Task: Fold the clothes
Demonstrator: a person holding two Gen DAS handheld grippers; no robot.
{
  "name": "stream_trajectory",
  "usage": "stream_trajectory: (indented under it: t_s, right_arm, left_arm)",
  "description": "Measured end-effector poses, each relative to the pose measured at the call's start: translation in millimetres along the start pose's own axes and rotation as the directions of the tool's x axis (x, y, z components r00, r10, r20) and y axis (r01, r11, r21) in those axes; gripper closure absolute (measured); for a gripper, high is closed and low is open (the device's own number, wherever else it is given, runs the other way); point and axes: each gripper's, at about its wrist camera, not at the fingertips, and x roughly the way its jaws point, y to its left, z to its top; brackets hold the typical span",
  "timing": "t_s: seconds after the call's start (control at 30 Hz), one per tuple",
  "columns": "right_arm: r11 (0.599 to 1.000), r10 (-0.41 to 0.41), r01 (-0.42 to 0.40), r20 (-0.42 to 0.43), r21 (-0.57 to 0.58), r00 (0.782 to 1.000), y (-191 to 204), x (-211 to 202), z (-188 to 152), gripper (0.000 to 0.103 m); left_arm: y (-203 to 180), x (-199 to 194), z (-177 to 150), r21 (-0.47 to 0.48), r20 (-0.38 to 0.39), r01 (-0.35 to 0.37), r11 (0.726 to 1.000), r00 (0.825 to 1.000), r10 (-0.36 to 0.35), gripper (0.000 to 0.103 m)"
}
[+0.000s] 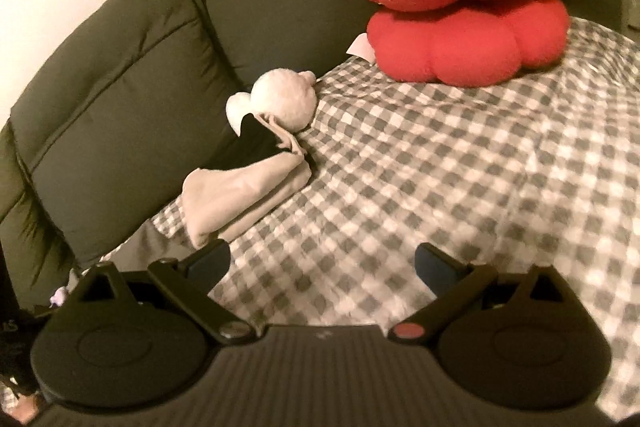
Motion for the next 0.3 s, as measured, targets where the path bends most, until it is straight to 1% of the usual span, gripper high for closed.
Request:
stream_trajectory:
  t_s: [0.13, 0.3]
  right_arm:
    - [1.000, -0.009, 0.009, 0.002, 0.010, 1.000, -6, -14, -8, 0.002]
    - [1.000, -0.015, 0.015, 0.008, 0.024, 1.000, -12, -20, -10, 0.002]
  left_arm:
    - [-2, -12, -10, 0.008, 0.010, 0.024, 1.000, 1.000, -0.024, 0.001]
    - [-7, -16, -15, 0.019, 0.007, 0.039, 0.999, 0.999, -0.039, 0.001]
